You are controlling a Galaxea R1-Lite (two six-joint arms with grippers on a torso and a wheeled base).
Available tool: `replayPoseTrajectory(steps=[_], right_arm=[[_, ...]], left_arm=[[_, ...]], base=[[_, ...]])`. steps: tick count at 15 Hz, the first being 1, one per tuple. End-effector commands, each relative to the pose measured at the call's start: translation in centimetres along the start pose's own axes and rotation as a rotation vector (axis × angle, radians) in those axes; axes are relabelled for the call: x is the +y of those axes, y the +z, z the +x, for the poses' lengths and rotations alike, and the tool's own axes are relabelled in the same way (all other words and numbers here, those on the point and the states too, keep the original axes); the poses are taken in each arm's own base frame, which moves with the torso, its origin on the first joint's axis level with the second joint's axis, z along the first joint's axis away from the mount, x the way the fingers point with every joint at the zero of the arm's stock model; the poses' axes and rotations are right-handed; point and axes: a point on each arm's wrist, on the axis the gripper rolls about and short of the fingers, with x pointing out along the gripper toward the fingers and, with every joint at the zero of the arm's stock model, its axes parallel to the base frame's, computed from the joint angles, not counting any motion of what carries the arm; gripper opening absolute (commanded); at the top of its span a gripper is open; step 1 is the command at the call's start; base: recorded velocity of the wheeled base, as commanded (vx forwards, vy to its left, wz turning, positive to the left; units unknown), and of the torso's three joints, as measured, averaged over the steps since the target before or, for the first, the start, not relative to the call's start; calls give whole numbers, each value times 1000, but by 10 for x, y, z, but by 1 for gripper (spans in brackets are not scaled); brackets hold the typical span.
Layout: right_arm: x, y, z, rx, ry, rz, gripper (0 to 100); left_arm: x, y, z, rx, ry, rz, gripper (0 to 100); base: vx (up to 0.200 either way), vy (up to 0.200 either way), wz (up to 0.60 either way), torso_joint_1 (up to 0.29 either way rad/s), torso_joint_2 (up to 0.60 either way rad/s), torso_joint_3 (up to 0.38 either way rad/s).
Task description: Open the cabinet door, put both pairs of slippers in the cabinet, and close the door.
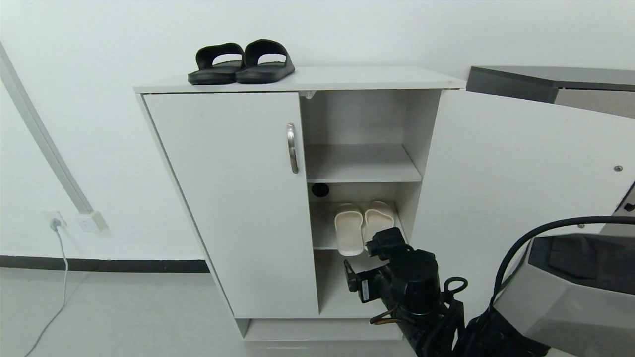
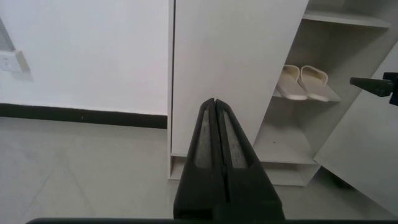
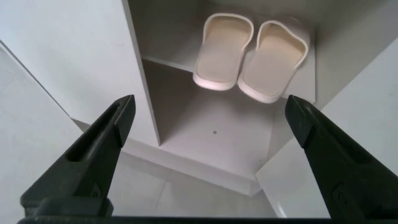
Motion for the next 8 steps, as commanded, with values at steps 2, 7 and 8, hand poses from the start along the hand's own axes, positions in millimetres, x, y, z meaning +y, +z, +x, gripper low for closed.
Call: replayPoseTrajectory(steps=[2, 7, 8], right_arm=[[0, 0, 0, -2, -1, 1, 100], [0, 0, 0, -2, -4, 1, 100], [0, 1, 0, -3, -4, 3, 100]], left_arm=[[0, 0, 0, -1, 0, -3, 0], [0, 0, 0, -1, 0, -3, 0], [0, 0, 0, 0, -1, -1, 0]], base=[[0, 0, 0, 0, 0, 0], [0, 160, 0, 3, 1, 3], [0, 200, 0, 12, 2, 2]])
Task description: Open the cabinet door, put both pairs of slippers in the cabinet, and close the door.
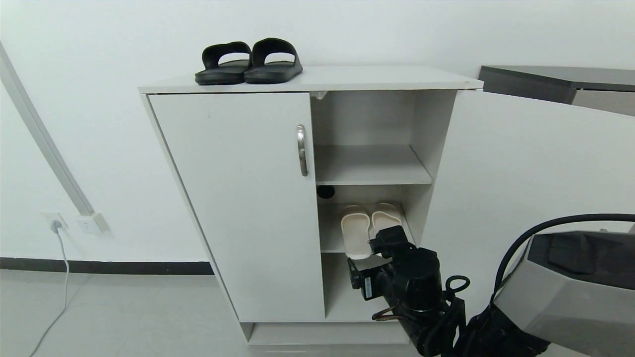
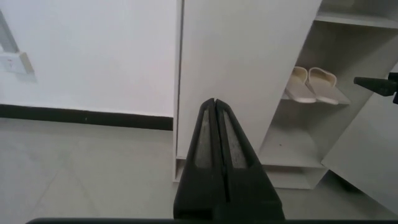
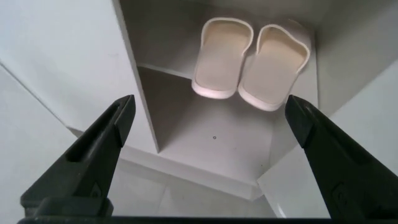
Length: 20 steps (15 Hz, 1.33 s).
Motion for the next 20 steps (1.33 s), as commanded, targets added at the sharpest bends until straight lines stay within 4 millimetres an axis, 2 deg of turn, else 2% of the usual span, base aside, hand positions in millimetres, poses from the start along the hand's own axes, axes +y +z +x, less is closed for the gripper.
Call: replayPoseTrajectory(steps=[1, 13, 16, 20], right_arm=[[0, 0, 0, -1, 2, 0, 100], [-3, 2, -8, -5, 18, 0, 100], [-3, 4, -7, -21, 16, 2, 100], [-6, -2, -5, -24, 13, -37, 100]], left_arm=[[0, 0, 0, 0, 1, 0, 0], [0, 0, 0, 0, 1, -1, 0], [0, 0, 0, -2, 2, -1, 0], [0, 0, 0, 0, 4, -1, 0]], base=[[0, 200, 0, 2, 2, 2], [0, 200, 0, 0, 2, 3], [0, 0, 0, 0, 0, 0], [0, 0, 0, 0, 0, 0]])
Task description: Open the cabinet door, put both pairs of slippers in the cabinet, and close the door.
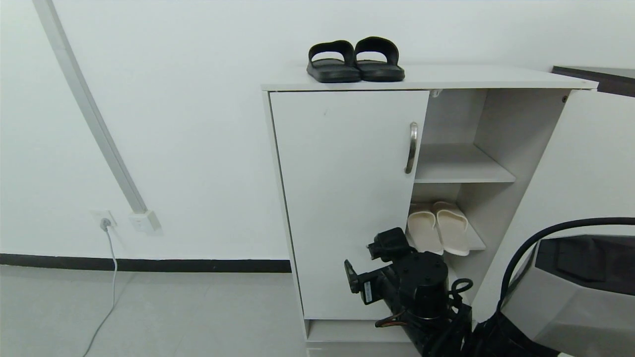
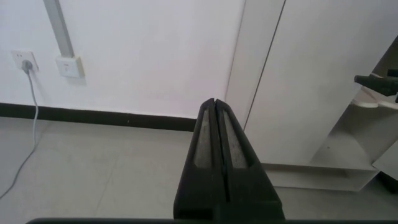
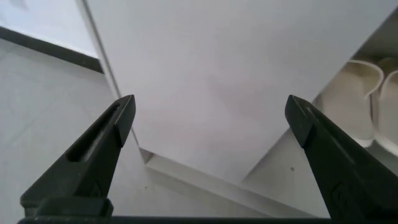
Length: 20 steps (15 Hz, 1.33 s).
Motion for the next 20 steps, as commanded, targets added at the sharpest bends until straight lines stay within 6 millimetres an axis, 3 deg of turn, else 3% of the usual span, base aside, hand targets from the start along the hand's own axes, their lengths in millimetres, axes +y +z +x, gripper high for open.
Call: replayPoseTrajectory(steps=[1, 11, 20], right_arm=[[0, -6, 2, 3, -2, -3, 100], [-1, -11, 5, -58, 31, -24, 100], [-1, -10, 5, -60, 31, -23, 100]], left_arm=[[0, 0, 0, 0, 0, 0, 0], [0, 0, 0, 0, 0, 1, 0], [0, 0, 0, 0, 0, 1, 0]], base=[[0, 0, 0, 0, 0, 0], [0, 0, 0, 0, -8, -11], [0, 0, 0, 65, -396, -334]])
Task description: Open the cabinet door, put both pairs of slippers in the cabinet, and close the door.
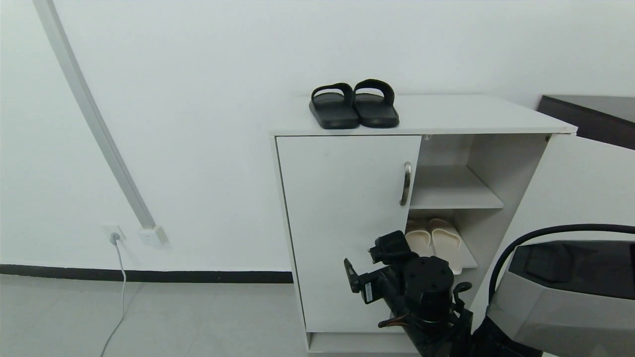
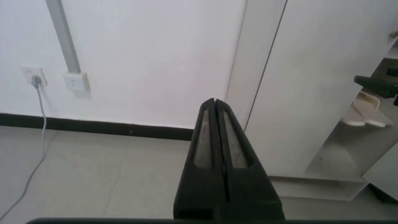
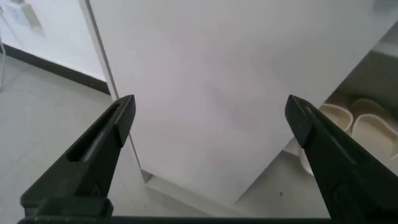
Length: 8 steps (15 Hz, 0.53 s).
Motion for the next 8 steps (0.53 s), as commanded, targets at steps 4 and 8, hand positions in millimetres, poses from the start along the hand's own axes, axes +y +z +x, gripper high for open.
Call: replayPoseTrajectory(steps=[4, 8], right_arm=[[0, 0, 0, 1, 0, -1, 100], [0, 0, 0, 1, 0, -1, 100]], left_arm=[[0, 0, 0, 0, 1, -1, 0], [0, 0, 0, 0, 1, -1, 0]], base=[[0, 0, 0, 137, -470, -334], [0, 0, 0, 167, -474, -319]])
